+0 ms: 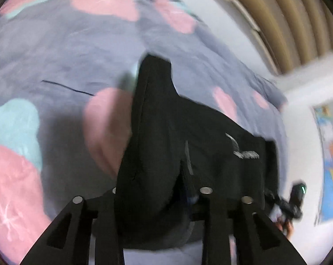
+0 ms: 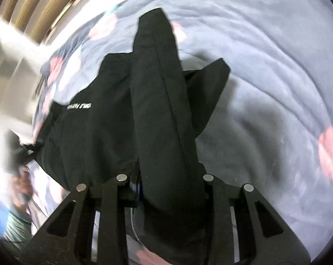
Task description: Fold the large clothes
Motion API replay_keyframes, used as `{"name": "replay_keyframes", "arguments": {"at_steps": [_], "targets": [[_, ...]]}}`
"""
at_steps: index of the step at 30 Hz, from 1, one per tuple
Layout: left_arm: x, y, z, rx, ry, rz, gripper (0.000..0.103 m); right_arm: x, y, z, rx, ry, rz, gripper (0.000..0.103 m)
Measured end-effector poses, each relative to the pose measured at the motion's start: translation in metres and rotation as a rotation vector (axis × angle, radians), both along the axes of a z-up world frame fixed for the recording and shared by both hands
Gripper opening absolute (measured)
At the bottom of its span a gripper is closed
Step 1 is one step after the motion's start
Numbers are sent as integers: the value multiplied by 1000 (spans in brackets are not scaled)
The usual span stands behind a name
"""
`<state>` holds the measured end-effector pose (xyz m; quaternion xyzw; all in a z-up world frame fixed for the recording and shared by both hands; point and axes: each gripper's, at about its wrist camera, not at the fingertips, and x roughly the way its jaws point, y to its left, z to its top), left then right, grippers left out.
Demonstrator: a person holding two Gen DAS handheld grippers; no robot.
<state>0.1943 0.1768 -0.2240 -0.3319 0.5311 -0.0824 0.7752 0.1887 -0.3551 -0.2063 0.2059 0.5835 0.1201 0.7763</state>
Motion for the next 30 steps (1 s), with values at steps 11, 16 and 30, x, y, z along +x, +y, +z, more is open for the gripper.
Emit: {"name": "replay_keyframes", "arguments": {"at_steps": [11,16,30], "targets": [[68,-7,-113,-246,215,-54,77,9,-14,-46,104,172,-72,71],[80,-24,-133,-381,209,-82,52,32,-14,-86,206,257,-130,68],[-19,-41,56,-270,-222,-97,22,16,42,65,111,-81,84,26]]}}
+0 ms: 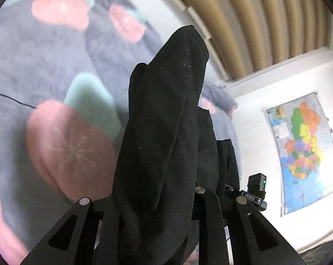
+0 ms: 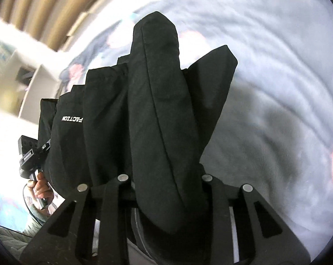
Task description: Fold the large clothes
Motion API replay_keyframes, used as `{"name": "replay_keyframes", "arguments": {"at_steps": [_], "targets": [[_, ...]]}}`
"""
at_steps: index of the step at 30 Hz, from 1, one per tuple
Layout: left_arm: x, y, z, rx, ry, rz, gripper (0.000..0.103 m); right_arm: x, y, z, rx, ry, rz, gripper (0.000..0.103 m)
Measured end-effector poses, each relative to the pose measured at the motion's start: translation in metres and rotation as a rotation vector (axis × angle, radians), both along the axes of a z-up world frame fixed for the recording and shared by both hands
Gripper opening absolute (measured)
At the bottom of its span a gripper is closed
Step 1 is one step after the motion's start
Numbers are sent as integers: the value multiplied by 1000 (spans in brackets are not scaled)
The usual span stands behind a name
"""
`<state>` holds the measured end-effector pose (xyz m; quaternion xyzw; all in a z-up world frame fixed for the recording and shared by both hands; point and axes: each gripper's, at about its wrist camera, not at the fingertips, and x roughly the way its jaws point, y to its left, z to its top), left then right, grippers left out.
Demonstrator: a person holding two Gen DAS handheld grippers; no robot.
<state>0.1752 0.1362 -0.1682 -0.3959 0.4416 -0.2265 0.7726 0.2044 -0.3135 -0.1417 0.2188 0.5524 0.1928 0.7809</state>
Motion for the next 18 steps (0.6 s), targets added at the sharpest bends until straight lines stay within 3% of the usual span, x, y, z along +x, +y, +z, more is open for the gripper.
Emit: {"name": "replay_keyframes", "arguments": {"at_steps": [4,7,10,13,14,15,17,18], "targets": [[-39,14,29,7,-15,53,22,-19,8,37,6,-62,41,27],[-66,19,20,25,42,80,23,-30,12,32,-20,-45,76,29],[-86,21,-9,55,150,112,24,-37,6,-9,-38,65,58,34],[-86,17,-68,150,296,138,32,-40,-3,-69,-120,171,-17,35],[-83,20,-102,225,401,169,38,-42,-7,-87,-151,203,-44,36],[-81,24,-125,232,440,184,50,-44,-16,-113,-163,251,-88,40],[-86,43,-164,52,454,241,65,-47,-32,-139,-91,281,-160,57],[-88,50,-173,-24,473,262,65,-48,-37,-144,-77,291,-193,68]]}}
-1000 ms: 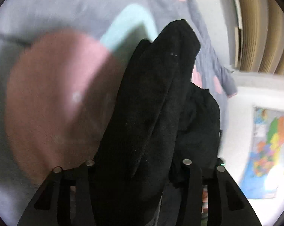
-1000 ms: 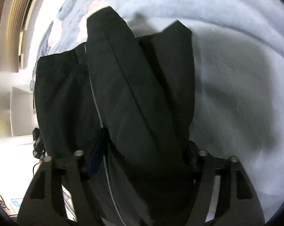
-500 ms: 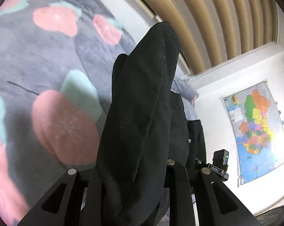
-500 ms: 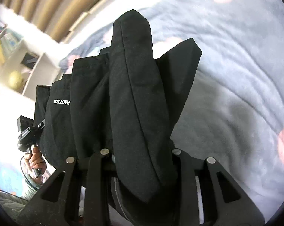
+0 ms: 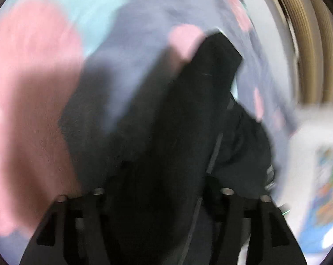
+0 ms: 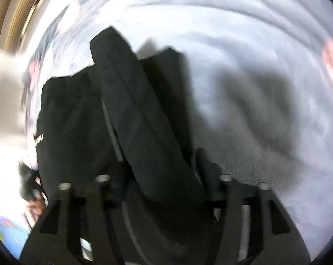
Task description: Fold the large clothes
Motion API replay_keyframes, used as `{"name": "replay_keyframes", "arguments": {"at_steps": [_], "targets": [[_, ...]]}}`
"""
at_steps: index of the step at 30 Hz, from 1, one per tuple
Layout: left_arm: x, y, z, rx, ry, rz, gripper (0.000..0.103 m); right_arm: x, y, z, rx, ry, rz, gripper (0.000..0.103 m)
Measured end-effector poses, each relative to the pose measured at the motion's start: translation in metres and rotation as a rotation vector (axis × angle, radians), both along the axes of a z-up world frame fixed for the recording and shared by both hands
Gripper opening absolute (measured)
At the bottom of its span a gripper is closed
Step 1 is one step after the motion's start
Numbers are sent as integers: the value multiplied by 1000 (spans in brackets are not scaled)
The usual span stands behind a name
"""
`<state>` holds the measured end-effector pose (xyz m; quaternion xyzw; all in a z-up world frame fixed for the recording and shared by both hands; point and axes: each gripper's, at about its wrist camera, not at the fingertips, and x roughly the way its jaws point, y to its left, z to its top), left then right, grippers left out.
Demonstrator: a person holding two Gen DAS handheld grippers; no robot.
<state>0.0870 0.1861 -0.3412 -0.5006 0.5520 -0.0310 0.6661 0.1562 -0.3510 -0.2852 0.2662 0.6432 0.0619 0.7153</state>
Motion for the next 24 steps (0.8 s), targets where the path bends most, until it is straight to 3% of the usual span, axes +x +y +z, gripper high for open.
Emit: {"name": "replay_keyframes", "arguments": {"at_steps": [1,2,3,5,7,8,10,12,15,18,20,22,24], "targets": [[-2,6,-5,-62,19,29,65,-1,-4,-1,6,11,-24,69],[-5,14,1,-68,36,45,65,-2,-10,2,10,16,-39,69],[-6,19,10,-33,31,47,65,-3,-15,8,-6,8,-38,68],[-14,37,48,110,2,45,65,-6,-22,25,-71,-16,-14,69],[-20,46,78,186,-29,23,65,-11,-24,55,-153,-74,18,70],[-23,46,103,260,-62,0,65,-13,-22,74,-183,-115,37,70],[-19,47,128,367,-89,-25,64,-21,-15,98,-196,-191,73,71],[-19,35,154,392,-160,-65,64,-23,8,122,-211,-264,132,71],[-17,3,169,384,-231,-125,64,-26,51,125,-226,-295,240,70],[-6,-47,154,397,-224,-225,64,-14,108,104,-312,-288,358,68],[0,-78,130,460,-175,-305,64,-13,127,78,-348,-270,397,62],[5,-99,100,505,-106,-363,64,-3,144,41,-345,-193,415,52],[4,-112,78,571,-75,-390,66,6,145,8,-326,-80,384,56]]}}
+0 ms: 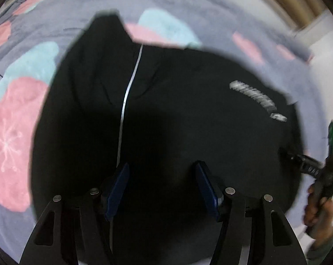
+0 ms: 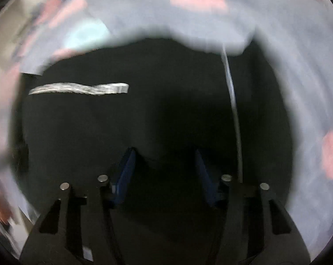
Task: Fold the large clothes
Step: 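Press the folded jacket flat with both grippers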
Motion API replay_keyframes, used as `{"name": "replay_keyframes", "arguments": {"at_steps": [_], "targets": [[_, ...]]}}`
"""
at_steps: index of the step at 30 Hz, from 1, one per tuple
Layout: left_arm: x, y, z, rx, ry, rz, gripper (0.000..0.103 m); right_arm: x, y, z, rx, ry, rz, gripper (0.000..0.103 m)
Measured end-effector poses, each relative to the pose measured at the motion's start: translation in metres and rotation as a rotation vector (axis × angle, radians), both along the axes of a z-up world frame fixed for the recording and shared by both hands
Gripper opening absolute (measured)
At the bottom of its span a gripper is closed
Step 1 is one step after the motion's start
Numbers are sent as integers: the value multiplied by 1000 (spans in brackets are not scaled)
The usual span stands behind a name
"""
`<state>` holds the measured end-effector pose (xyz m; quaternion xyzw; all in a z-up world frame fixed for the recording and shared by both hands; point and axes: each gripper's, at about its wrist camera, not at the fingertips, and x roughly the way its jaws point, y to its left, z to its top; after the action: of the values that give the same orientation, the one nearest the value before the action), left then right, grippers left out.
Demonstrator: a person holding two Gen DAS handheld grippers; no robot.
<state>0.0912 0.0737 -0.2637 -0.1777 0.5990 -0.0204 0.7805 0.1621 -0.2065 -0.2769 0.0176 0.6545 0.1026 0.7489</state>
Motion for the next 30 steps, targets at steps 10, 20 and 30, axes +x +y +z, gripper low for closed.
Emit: {"name": "replay_keyframes", "arguments": {"at_steps": [10,20,30], "targets": [[-10,9,15,16,-13,-30,66,-19,-24,11,82,1,-94,56],[-59,29,27,174,13,-2,66,-100,-52,17,-172,-80,-135,58],[-58,48,54,82,-37,24,65,-88,-51,31,-77,-38,-170,59]]}}
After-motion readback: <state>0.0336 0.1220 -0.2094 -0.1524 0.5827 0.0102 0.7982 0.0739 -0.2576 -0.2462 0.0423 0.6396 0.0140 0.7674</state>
